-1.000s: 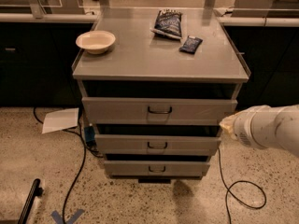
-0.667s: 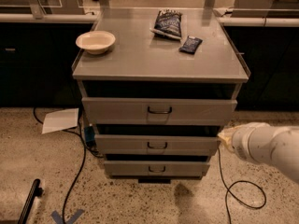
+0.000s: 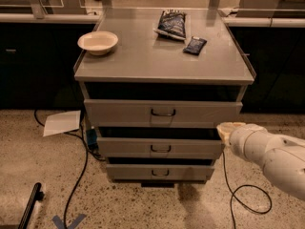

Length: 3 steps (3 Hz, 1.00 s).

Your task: Open top drawer

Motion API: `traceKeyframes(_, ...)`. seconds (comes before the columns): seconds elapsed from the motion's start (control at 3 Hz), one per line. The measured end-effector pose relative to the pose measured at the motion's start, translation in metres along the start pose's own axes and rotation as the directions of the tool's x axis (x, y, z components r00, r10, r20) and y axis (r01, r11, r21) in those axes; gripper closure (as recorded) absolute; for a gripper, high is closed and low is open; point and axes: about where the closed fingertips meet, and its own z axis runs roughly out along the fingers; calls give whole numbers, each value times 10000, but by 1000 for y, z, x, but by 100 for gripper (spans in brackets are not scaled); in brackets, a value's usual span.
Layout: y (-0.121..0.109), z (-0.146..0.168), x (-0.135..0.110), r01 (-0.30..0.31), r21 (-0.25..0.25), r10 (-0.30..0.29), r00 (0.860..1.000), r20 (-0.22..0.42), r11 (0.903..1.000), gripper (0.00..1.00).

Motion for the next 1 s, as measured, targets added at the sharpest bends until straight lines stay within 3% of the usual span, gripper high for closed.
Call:
traceKeyframes(0.33,-6,-1,-19,5,240,-22,9974,715,9997,100)
traceKeyframes(0.67,-6,10,-15,-203,160,191,9972,719,9997,100)
traceKeyframes(1.0,-10,46,-21,-233,-26,235,9936,1103,9997,100)
